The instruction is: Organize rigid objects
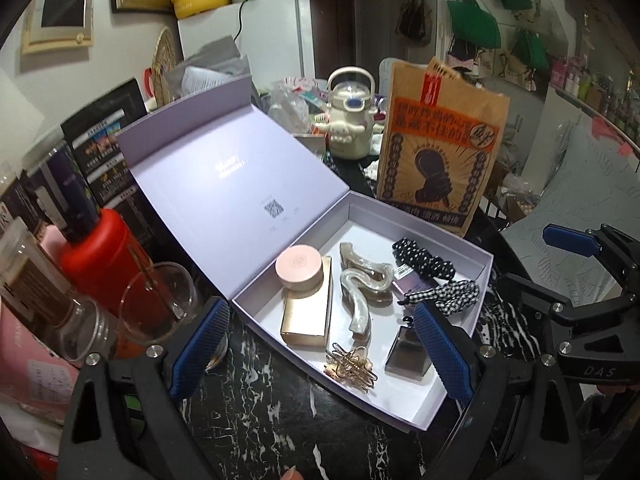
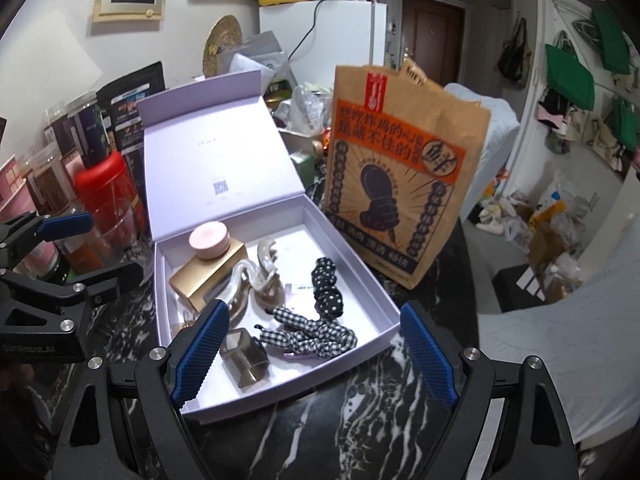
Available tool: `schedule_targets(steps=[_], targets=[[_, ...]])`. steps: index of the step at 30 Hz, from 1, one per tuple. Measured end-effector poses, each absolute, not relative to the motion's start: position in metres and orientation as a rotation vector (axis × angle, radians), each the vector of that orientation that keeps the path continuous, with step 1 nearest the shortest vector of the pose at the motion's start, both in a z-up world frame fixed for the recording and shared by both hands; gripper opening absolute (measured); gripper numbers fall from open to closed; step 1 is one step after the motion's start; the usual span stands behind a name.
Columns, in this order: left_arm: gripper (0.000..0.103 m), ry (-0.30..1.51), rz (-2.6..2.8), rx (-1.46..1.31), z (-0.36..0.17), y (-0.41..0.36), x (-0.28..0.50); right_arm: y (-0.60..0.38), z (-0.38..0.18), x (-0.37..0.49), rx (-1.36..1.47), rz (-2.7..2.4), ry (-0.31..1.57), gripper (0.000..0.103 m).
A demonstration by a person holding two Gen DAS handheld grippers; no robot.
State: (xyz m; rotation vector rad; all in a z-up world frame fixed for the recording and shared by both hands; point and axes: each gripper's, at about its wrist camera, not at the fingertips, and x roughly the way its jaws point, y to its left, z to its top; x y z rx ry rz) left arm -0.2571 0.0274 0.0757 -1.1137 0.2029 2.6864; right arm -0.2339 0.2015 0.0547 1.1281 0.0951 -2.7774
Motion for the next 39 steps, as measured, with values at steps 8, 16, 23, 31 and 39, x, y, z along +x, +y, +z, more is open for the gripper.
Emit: schedule_targets(steps=[8, 16, 23, 31, 39], targets=[[0.095, 0.203, 2.711, -1.057, 0.094, 0.021, -0.232, 0.201, 0.076, -0.205, 1.042, -2.827, 0.119, 0.09], [0.095, 0.206, 2.732, -1.02, 0.101, 0.012, -0.205, 0.193, 0.084, -0.175, 0.985, -2.848, 0.133, 0.09], [0.095, 0.181, 2.739, -1.016, 0.098, 0.001, -0.181, 0.186, 0.085, -0.146, 0.963, -2.866, 0.12, 0.09], [0.095, 0.145, 2.735, -1.013, 0.092, -0.007, -0.154, 0.181, 0.079, -0.116, 0.969, -2.889, 0.107, 0.09], [0.095, 0.136, 2.721, -1.032, 0.079, -0.008, -0.134, 0.179, 0.065, -0.095, 1.011, -2.883, 0.049, 0.09]])
